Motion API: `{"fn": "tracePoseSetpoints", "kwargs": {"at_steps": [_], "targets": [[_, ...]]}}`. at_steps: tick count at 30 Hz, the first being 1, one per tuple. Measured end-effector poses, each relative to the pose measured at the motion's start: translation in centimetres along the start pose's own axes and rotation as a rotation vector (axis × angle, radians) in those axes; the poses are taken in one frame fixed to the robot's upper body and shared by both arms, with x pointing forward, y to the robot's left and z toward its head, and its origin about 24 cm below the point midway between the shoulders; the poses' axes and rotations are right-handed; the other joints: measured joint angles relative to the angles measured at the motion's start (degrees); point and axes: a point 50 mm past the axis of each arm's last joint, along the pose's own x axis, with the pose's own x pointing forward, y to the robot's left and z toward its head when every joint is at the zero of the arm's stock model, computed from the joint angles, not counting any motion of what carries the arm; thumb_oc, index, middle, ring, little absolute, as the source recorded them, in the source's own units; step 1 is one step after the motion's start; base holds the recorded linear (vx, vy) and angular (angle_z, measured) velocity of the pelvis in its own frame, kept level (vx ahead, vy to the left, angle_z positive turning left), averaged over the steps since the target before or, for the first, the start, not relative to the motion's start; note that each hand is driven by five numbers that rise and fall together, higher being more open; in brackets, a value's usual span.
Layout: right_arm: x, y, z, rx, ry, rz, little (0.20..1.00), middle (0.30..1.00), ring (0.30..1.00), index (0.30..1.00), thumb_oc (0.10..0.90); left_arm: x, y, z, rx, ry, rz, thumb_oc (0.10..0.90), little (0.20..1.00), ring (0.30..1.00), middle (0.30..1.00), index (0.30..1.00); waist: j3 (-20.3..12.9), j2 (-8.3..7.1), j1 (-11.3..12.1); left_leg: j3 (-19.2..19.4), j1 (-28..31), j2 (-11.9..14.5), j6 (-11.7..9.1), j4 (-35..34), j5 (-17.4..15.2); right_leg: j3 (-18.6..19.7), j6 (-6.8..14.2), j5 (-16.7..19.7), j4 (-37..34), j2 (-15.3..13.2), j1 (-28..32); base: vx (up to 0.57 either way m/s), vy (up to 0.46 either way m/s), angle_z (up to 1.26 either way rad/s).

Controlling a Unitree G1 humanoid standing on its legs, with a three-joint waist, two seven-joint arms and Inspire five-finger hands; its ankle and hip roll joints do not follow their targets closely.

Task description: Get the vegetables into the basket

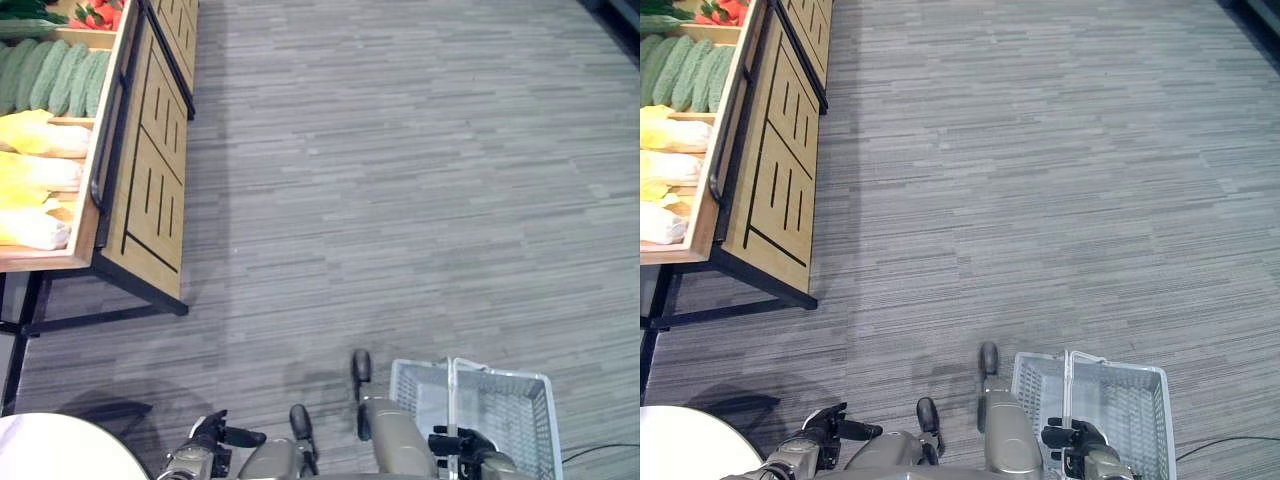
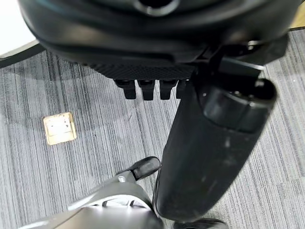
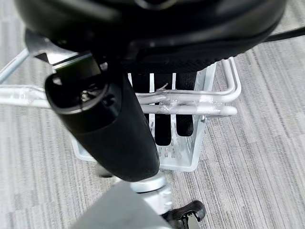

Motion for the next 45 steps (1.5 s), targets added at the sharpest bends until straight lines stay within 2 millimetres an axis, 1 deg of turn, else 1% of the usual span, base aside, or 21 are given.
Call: {"fn": "tracePoseSetpoints", "kwargs": {"at_steps": [2,3,5,13,16,18,19,20,21,23,24,28,29,31,33,36,37,39,43,44,45], "targets": [[-0.1,0.1,-0.8,-0.014,0.020,0.004,0.300,0.300,0.300,0.300,0.400,-0.1,0.0,-0.4,-0.001,0.011,0.000,0.900,1.000,1.000,1.000,1.000,-0.2,0.34,-0.3,-1.0,1.8,2.2,-1.7,0.2,-0.9,-1.5,-1.5,4.2,0.1,1.7,2.5,0.40,-0.281,0.23],[-0.1,-0.2,-1.5,-0.039,0.053,-0.002,0.300,0.300,0.300,0.300,0.400,0.0,-0.3,-0.2,0.001,0.013,-0.008,0.900,1.000,1.000,1.000,1.000,-1.3,1.08,0.0,-2.7,1.8,4.4,-3.1,2.0,-1.8,-2.6,-3.8,2.7,-0.2,4.0,4.0,0.39,-0.290,0.30],[0.0,-0.7,-0.5,-0.043,0.027,-0.010,0.300,0.300,0.300,0.300,0.400,0.1,-1.2,0.5,-0.019,-0.009,-0.029,0.900,1.000,1.000,1.000,1.000,-1.6,1.23,0.5,-6.0,1.2,7.4,-4.2,6.8,-0.9,-4.4,-5.8,0.3,-0.2,5.5,7.0,0.53,-0.416,0.42],[0.0,-1.5,2.2,-0.103,-0.069,-0.017,0.300,0.300,0.300,0.300,0.400,0.0,-1.4,-0.3,-0.058,0.028,-0.026,0.900,1.000,1.000,1.000,1.000,-3.8,1.14,0.2,-10.8,-6.9,10.0,-11.2,25.1,1.8,-7.9,-10.0,-4.1,0.3,6.4,11.4,0.24,-0.242,0.35],[0.1,-0.9,2.2,-0.112,-0.078,0.004,0.300,0.300,0.300,0.300,0.400,0.1,-1.0,0.8,-0.171,-0.028,-0.021,0.900,1.000,1.000,1.000,1.000,-3.8,0.78,2.6,-16.7,-18.0,11.4,-11.8,47.0,6.6,-7.7,-13.1,-7.0,0.5,8.5,13.1,0.14,-0.174,0.08],[0.1,-0.5,2.7,-0.134,-0.090,0.020,0.300,0.300,0.300,0.300,0.400,0.2,-1.0,2.0,-0.214,-0.076,-0.028,0.900,1.000,1.000,1.000,1.000,-3.3,0.06,3.0,-17.8,-24.2,10.3,-9.3,54.6,3.4,-8.1,-13.5,-7.3,0.9,9.1,14.2,0.11,0.002,0.01],[0.1,-0.2,3.1,-0.133,-0.102,0.026,0.300,0.300,0.300,0.300,0.400,0.2,-0.9,2.6,-0.210,-0.092,-0.030,0.900,1.000,1.000,1.000,1.000,-3.0,-0.55,2.7,-17.8,-25.5,8.1,-9.1,52.2,0.8,-8.3,-13.3,-7.4,0.9,8.5,14.7,0.20,0.097,0.08],[0.1,-0.1,4.1,-0.129,-0.131,0.027,0.300,0.300,0.300,0.300,0.400,0.2,-0.8,3.3,-0.207,-0.105,-0.030,0.900,1.000,1.000,1.000,1.000,-2.3,-1.69,1.9,-14.8,-26.9,5.6,-8.5,38.3,-0.8,-8.5,-12.5,-7.8,0.4,7.7,15.0,0.16,0.096,0.11],[0.1,0.0,4.3,-0.128,-0.137,0.027,0.300,0.300,0.300,0.300,0.400,0.2,-0.6,3.2,-0.203,-0.101,-0.025,0.900,1.000,1.000,1.000,1.000,-2.4,-1.81,1.2,-12.8,-26.6,5.1,-8.3,29.0,-0.7,-9.5,-11.5,-8.4,-0.8,7.7,15.7,0.24,0.202,0.12],[0.1,-0.2,4.4,-0.129,-0.139,0.021,0.300,0.300,0.300,0.300,0.400,0.2,-0.7,2.9,-0.202,-0.086,-0.026,0.900,1.000,1.000,1.000,1.000,-1.8,-1.26,0.4,-12.3,-25.6,3.6,-6.5,15.9,2.2,-9.9,-11.5,-8.4,-1.3,8.1,16.5,0.23,0.204,0.08],[0.1,-0.4,4.0,-0.128,-0.123,0.013,0.300,0.300,0.300,0.300,0.400,0.2,-0.9,2.9,-0.200,-0.082,-0.031,0.900,1.000,1.000,1.000,1.000,-1.8,-1.21,0.4,-13.8,-24.6,2.1,-5.5,7.9,5.7,-9.6,-11.4,-8.5,-1.4,8.2,17.1,0.27,0.228,-0.09],[0.2,-0.7,3.5,-0.126,-0.086,-0.001,0.300,0.300,0.300,0.300,0.400,0.3,-1.2,2.9,-0.180,-0.072,-0.039,0.900,1.000,1.000,1.000,1.000,-1.9,-1.08,0.5,-14.5,-22.9,0.6,-2.7,4.0,9.6,-7.3,-9.9,-9.4,-2.8,8.9,18.6,0.28,0.287,-0.39],[0.2,-1.0,3.0,-0.116,-0.065,-0.014,0.300,0.300,0.300,0.300,0.400,0.2,-1.3,2.4,-0.154,-0.051,-0.041,0.900,1.000,1.000,1.000,1.000,-1.9,-0.92,0.4,-13.4,-20.3,0.1,-0.5,3.6,10.8,-4.7,-9.8,-9.5,-2.7,8.8,19.3,0.25,0.332,-0.58],[0.1,-1.5,1.6,-0.097,-0.022,-0.029,0.300,0.300,0.300,0.300,0.400,0.2,-1.3,2.0,-0.121,-0.032,-0.038,0.900,1.000,1.000,1.000,1.000,-2.2,-0.52,-0.4,-12.4,-16.9,-0.7,0.0,2.6,12.7,-2.8,-9.4,-9.7,-2.1,8.7,20.4,0.31,0.442,-0.59],[0.1,-1.4,1.3,-0.086,-0.012,-0.029,0.300,0.300,0.300,0.300,0.400,0.2,-1.3,1.6,-0.109,-0.026,-0.032,0.900,1.000,1.000,1.000,1.000,-2.2,-0.40,-0.1,-11.0,-15.3,-0.1,0.9,2.3,12.0,-0.8,-8.6,-10.3,0.8,8.1,19.9,0.18,0.288,-0.53],[0.1,-1.2,1.2,-0.086,-0.005,-0.022,0.300,0.300,0.300,0.300,0.400,0.2,-0.3,1.9,-0.075,-0.036,-0.004,0.900,1.000,1.000,1.000,1.000,-2.1,-0.26,0.0,-8.5,-14.1,0.0,1.7,2.3,10.5,1.7,-5.2,-13.1,8.2,7.1,16.6,0.14,0.239,-0.46],[0.1,-1.1,1.3,-0.086,-0.009,-0.020,0.300,0.300,0.300,0.300,0.400,0.3,-0.1,2.1,-0.071,-0.043,0.003,0.900,1.000,1.000,1.000,1.000,-2.1,-0.18,0.0,-8.4,-13.8,-0.1,2.3,2.4,10.1,1.8,-4.5,-13.9,10.2,6.7,15.6,0.12,0.243,-0.30],[0.2,-0.9,1.7,-0.085,-0.017,-0.013,0.300,0.300,0.300,0.300,0.400,0.3,1.2,3.0,-0.063,-0.073,0.031,0.900,1.000,1.000,1.000,1.000,-1.9,-0.57,2.7,-6.0,-13.4,-0.8,3.5,2.4,9.0,1.5,-3.8,-13.9,12.5,5.8,14.1,0.15,0.303,-0.43],[0.2,-0.4,2.3,-0.084,-0.037,-0.003,0.300,0.300,0.300,0.300,0.400,0.2,2.2,2.5,-0.054,-0.057,0.059,0.900,1.000,1.000,1.000,1.000,-1.7,-0.72,3.3,-5.2,-10.4,-0.6,4.3,0.8,8.4,0.4,-2.5,-14.4,20.0,5.5,12.4,0.11,0.216,-0.15],[0.2,-0.3,2.7,-0.085,-0.065,0.003,0.300,0.300,0.300,0.300,0.400,0.2,2.2,2.3,-0.057,-0.056,0.066,0.900,1.000,1.000,1.000,1.000,-1.7,-0.75,3.4,-5.4,-9.9,-0.5,5.8,1.3,6.8,-0.5,-1.6,-16.8,24.4,3.6,10.0,0.13,0.220,-0.02],[0.2,-0.3,2.9,-0.084,-0.077,0.003,0.300,0.300,0.300,0.300,0.400,0.2,2.1,2.2,-0.057,-0.053,0.064,0.900,1.000,1.000,1.000,1.000,-1.7,-0.89,3.5,-5.6,-9.6,-0.9,6.2,1.3,6.3,-0.7,-1.0,-16.1,26.0,2.2,8.7,0.13,0.193,0.03]]}}
